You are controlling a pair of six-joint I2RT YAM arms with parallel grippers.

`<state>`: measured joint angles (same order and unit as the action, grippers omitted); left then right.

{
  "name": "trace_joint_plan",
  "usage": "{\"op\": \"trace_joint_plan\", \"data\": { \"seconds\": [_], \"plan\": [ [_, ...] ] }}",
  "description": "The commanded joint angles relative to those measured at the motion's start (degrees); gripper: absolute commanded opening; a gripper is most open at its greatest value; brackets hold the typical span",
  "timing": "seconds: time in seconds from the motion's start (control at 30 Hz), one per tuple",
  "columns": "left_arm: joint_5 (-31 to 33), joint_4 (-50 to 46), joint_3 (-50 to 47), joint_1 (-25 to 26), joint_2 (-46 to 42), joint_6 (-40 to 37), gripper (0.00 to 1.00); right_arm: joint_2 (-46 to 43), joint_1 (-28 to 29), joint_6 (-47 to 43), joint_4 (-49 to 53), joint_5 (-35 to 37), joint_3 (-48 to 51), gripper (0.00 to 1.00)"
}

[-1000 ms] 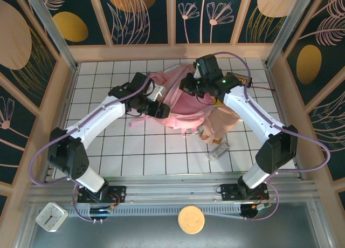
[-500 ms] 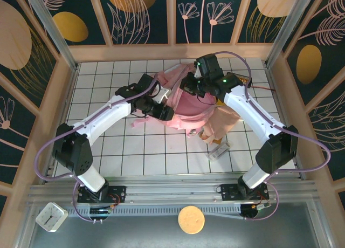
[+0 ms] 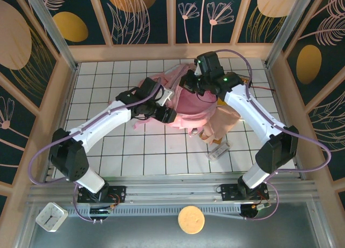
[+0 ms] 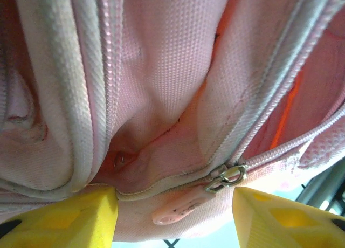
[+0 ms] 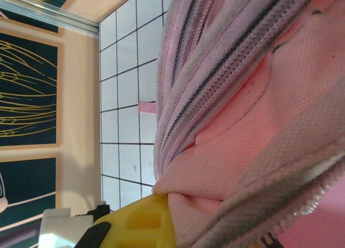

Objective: Pack books, pencil case, and school supplies into a backpack

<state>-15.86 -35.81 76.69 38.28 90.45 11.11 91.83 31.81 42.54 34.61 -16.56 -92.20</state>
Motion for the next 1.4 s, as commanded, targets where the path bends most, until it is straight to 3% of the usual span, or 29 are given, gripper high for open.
{"op": "trace_joint_plan", "data": {
  "seconds": [0.0, 0.47, 0.57, 0.67, 0.87, 1.1, 1.27, 1.37],
  "plan": [
    [4.04, 2.81, -0.92, 0.53, -2.21, -0.88, 0.57, -1.00, -0.17, 0.78, -5.56, -0.94, -3.95, 0.00],
    [3.93, 4.40, -5.67, 2.59, -3.75, -6.01, 0.39, -0.46, -0.13, 0.78, -5.32, -0.32, -5.09, 0.00],
    [5.34, 5.19, -5.59, 2.58, -4.04, -5.67, 0.39, -0.37, 0.26, 0.96, -5.42, -0.15, -5.09, 0.00],
    [7.08, 5.90, -4.41, 2.56, -3.73, -5.35, 0.47, -0.42, 1.03, 1.20, -5.35, 0.25, -4.92, 0.00],
    [7.70, 6.16, -1.40, 2.56, -1.55, -6.70, 0.45, 0.01, 1.91, 1.50, -5.40, 0.65, -5.16, 0.00],
    [5.74, 5.09, -1.70, 2.58, -0.11, -7.97, 0.28, 0.13, 2.29, 1.52, -4.95, 1.57, -5.53, 0.00],
    [5.63, 4.12, -3.83, 2.53, -1.26, -8.88, 0.00, 0.50, 2.20, 1.71, -5.10, 1.92, -5.44, 0.00],
    [6.13, 3.91, -5.41, 2.58, -2.61, -9.14, 0.00, 0.64, 2.23, 1.59, -4.85, 2.22, -5.36, 0.00]
  ]
}}
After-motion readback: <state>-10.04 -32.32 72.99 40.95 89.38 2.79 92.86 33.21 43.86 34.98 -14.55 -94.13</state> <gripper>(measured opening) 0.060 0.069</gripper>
